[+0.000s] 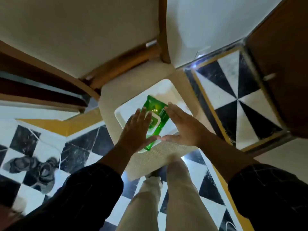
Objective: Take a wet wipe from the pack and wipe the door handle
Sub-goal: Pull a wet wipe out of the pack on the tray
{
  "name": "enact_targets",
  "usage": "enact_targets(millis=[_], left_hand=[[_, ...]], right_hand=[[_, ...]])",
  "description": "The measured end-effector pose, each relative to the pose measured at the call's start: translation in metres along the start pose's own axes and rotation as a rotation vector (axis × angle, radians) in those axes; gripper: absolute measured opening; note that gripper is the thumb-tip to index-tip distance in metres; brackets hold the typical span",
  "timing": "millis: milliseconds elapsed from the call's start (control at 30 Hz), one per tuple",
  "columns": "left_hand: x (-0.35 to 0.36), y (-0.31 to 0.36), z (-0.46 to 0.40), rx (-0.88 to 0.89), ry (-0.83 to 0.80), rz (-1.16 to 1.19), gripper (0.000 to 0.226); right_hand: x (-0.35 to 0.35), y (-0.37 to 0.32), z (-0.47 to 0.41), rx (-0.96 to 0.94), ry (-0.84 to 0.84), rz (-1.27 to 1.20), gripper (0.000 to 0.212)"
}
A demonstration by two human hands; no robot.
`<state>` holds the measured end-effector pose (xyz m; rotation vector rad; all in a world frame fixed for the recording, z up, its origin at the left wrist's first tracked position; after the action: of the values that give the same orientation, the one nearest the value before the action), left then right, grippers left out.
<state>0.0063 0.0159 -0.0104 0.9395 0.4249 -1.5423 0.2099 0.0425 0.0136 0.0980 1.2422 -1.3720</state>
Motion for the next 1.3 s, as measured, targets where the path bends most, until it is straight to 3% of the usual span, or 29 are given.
enact_targets(millis=[233, 467, 700, 933, 1033, 1167, 1300], left_hand=[[0.038, -0.004, -0.045, -0.054, 0.053, 0.024, 0.108], [0.048, -0.009, -0.05, -0.011, 0.124, 0.017, 0.086], [0.047, -0.007, -0.052, -0.02, 0.103, 0.098, 0.079], [0.021, -0.016, -0.048, 0.099, 0.103, 0.172, 0.065], [0.0, -0.032, -0.044, 0.122, 0.127, 0.206, 0.061], [-0.019, -0.054, -0.043, 0.154, 0.12, 0.067, 0.063], [-0.025, -0.064, -0.049, 0.092, 0.149, 0.064, 0.064]], right_hand=[[0.042, 0.029, -0.037, 0.02, -0.058, -0.05, 0.11], [0.055, 0.04, -0.053, -0.03, -0.075, 0.044, 0.113], [0.072, 0.036, -0.058, 0.033, -0.071, 0.102, 0.125], [0.078, 0.035, -0.06, 0.06, -0.073, 0.165, 0.126], [0.075, 0.024, -0.061, 0.137, -0.086, 0.1, 0.11], [0.07, -0.006, -0.069, 0.235, 0.145, -0.004, 0.051], [0.082, -0.029, -0.086, 0.386, 0.139, 0.075, 0.043]])
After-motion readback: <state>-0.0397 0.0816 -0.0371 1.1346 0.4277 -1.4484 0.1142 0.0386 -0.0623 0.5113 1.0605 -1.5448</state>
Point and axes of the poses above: each hand's wrist, its own z-axis away from the middle knuckle, its own x-axis out of the palm, y = z × x, the point moved 2 cm from there along -z, towards the middle knuckle, and after that the axes turned 6 degrees about -y, right-handed, at the moved point
